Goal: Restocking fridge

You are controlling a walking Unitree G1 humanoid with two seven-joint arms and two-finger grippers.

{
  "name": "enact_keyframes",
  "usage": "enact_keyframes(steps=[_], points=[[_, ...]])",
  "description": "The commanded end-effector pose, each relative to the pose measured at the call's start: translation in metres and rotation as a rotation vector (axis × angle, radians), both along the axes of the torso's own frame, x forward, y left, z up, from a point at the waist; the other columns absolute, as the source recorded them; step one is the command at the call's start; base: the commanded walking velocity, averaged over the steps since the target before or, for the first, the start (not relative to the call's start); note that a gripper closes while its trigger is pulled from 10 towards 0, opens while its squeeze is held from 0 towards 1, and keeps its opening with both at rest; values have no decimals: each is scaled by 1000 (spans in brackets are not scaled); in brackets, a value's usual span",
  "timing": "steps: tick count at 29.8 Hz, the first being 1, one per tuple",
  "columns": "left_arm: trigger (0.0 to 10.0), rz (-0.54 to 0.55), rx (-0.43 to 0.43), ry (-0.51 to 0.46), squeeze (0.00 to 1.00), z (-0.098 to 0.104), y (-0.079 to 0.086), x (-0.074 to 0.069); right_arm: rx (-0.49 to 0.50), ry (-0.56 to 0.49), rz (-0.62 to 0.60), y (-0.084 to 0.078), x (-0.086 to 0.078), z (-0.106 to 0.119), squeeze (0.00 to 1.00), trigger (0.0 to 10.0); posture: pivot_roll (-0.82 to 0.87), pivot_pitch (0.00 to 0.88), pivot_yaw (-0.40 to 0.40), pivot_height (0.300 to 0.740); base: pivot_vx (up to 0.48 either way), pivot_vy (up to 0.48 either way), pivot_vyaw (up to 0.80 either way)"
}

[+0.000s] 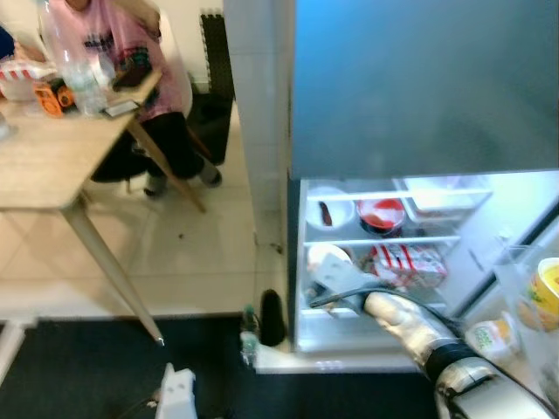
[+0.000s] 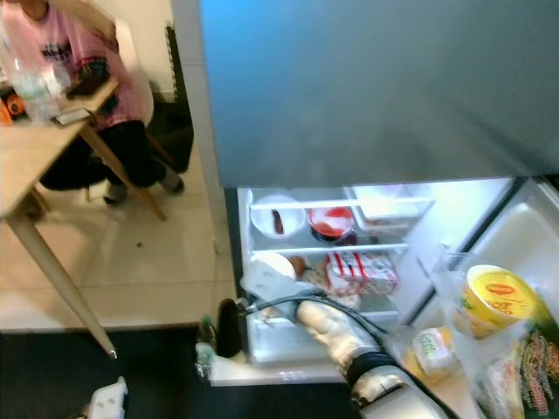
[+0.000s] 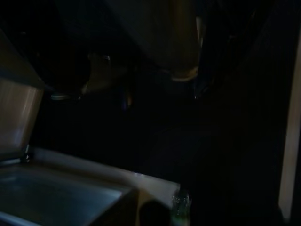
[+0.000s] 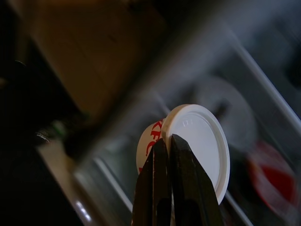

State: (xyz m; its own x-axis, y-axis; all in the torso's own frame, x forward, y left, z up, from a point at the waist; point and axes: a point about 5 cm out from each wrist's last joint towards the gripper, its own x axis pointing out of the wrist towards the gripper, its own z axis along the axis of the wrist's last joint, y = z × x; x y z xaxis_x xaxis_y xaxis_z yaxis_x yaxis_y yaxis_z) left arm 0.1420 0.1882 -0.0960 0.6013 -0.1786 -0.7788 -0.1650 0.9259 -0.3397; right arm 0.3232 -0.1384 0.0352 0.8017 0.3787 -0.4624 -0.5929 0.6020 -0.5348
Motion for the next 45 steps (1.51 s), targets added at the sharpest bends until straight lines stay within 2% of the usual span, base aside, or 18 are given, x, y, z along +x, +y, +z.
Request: enact_keyframes(steps=[1,5,8,30,39,42,43,45], points=[[10000,8,12,29,0,-3,4,-10,29,7,16,13,-1,-1,0,10000,-72,0,6,740,0,0,0],[10000,-35,7,35,0,-4,2,-11,13,20,-2,10,0,-2,0,10000,-72,0,6,740,0,-386,-363],[10000,-26,8,37,0,-4,2,-11,14,22,-8,9,0,-2,0,10000,-71,0,6,740,0,-401,-727],[10000,-38,23,35,0,-4,1,-11,15,0,-12,6,1,0,0,10000,-71,0,4,740,0,0,-32],[10000,-2,20,-8,0,0,3,-2,13,-4,7,10,3,2,0,10000,-61,3,5,740,0,-466,0],[10000,16,16,-19,0,1,3,1,16,-5,0,10,2,2,0,10000,-66,2,11,740,0,0,0],[10000,17,19,-53,0,4,3,9,15,-8,-4,9,3,2,0,10000,-64,3,9,740,0,0,0],[10000,21,18,-67,0,6,2,12,16,-8,-5,9,3,3,0,10000,-64,3,9,740,0,0,0]])
